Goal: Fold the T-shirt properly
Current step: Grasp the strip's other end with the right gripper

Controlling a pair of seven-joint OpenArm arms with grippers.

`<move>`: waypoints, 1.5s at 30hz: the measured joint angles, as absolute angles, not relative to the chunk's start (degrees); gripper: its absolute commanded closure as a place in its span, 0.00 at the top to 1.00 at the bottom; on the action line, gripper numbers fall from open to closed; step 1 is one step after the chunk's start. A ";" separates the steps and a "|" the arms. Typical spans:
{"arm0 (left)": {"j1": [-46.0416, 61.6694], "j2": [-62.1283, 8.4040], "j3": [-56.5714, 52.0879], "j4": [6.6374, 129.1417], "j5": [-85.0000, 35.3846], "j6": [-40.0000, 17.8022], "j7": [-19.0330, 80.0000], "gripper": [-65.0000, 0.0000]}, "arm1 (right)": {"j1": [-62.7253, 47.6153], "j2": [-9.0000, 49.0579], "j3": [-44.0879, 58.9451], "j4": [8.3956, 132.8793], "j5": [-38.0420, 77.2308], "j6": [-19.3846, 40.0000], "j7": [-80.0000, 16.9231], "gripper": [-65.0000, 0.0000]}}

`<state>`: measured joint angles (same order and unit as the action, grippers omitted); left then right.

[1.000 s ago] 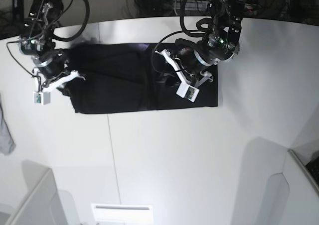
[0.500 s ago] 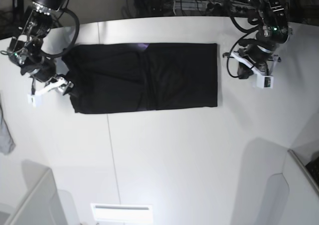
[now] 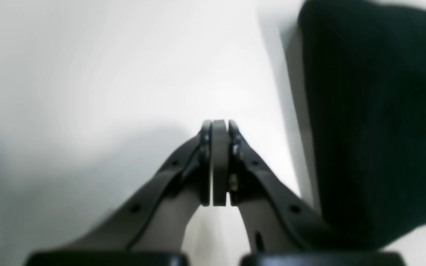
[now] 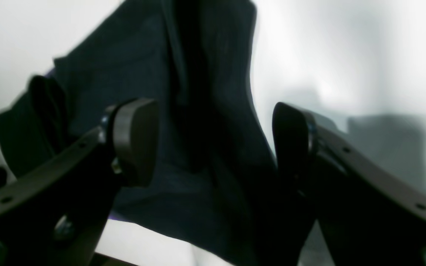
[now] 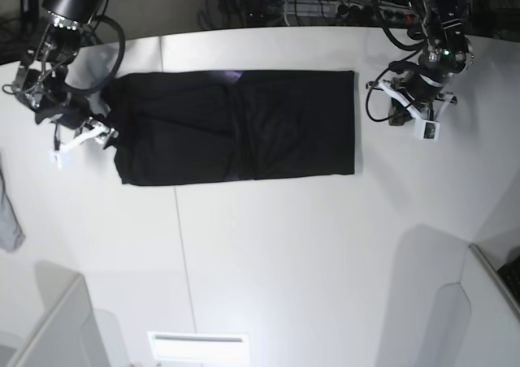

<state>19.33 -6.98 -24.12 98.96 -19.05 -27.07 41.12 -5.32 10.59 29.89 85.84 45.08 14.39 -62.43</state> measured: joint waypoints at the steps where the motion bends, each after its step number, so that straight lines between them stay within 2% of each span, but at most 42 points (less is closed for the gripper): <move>1: 19.18 -6.87 -23.49 98.59 -18.81 -27.07 41.10 0.00 | -5.34 10.55 29.89 84.58 44.75 15.42 -62.39 0.69; 7: 16.45 -6.90 -22.44 96.16 -18.46 -27.03 40.21 0.00 | -6.72 10.48 29.87 84.31 45.74 18.90 -62.15 0.69; 10: 15.66 -6.83 -22.41 95.77 -18.48 -27.05 40.25 0.00 | -7.20 11.27 25.85 84.42 45.91 20.47 -61.52 0.69; 16: 14.44 -6.81 -18.15 95.59 -18.68 -27.05 40.07 0.00 | -6.90 10.41 22.02 84.68 46.78 20.62 -60.86 0.69; 24: 13.08 -6.87 -18.11 90.80 -19.00 -27.05 39.35 0.00 | -6.57 10.13 21.74 84.36 46.81 20.60 -60.20 0.68; 26: 12.67 -6.79 -17.89 90.17 -19.53 -27.05 38.96 0.00 | -6.57 10.11 21.71 84.29 46.26 20.62 -59.27 0.58; 32: 11.60 -7.29 -14.66 89.38 -19.31 -27.03 38.39 0.00 | -7.05 10.07 21.63 83.85 44.95 20.12 -59.61 0.00; 37: 11.46 -6.94 -11.77 89.23 -19.73 -25.52 37.89 0.00 | -5.74 9.98 21.47 84.23 44.75 19.94 -59.64 0.00; 41: 11.07 -7.22 -9.45 89.45 -19.66 -24.51 37.91 0.00 | -6.46 10.09 21.04 89.78 44.56 13.47 -60.42 0.00; 45: 10.41 -6.85 -8.05 89.30 -19.53 -24.29 38.30 0.00 | -6.61 10.83 15.75 96.33 44.75 8.84 -60.07 0.00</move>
<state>10.41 -6.85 -8.05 89.30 -19.53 -24.29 38.30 -6.61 10.83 15.75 96.33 44.75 8.84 -60.07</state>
